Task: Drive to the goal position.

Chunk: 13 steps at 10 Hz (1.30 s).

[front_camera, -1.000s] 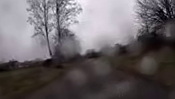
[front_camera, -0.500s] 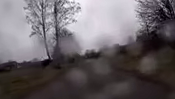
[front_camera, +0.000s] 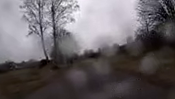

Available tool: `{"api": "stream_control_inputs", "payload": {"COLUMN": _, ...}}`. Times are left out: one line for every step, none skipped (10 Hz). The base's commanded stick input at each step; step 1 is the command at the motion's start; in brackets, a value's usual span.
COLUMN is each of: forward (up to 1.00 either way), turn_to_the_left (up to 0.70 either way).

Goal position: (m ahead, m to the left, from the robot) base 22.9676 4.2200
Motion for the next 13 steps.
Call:
{"api": "stream_control_inputs", "payload": {"forward": 1.00, "turn_to_the_left": 0.00}}
{"api": "stream_control_inputs", "payload": {"forward": 1.00, "turn_to_the_left": 0.00}}
{"api": "stream_control_inputs", "payload": {"forward": 1.00, "turn_to_the_left": 0.00}}
{"api": "stream_control_inputs", "payload": {"forward": 1.00, "turn_to_the_left": 0.00}}
{"api": "stream_control_inputs", "payload": {"forward": 1.00, "turn_to_the_left": 0.00}}
{"api": "stream_control_inputs", "payload": {"forward": 1.00, "turn_to_the_left": 0.00}}
{"api": "stream_control_inputs", "payload": {"forward": 1.00, "turn_to_the_left": 0.05}}
{"api": "stream_control_inputs", "payload": {"forward": 1.00, "turn_to_the_left": 0.40}}
{"api": "stream_control_inputs", "payload": {"forward": 1.00, "turn_to_the_left": 0.40}}
{"api": "stream_control_inputs", "payload": {"forward": 1.00, "turn_to_the_left": 0.40}}
{"api": "stream_control_inputs", "payload": {"forward": 1.00, "turn_to_the_left": 0.40}}
{"api": "stream_control_inputs", "payload": {"forward": 1.00, "turn_to_the_left": 0.38}}
{"api": "stream_control_inputs", "payload": {"forward": 1.00, "turn_to_the_left": 0.07}}
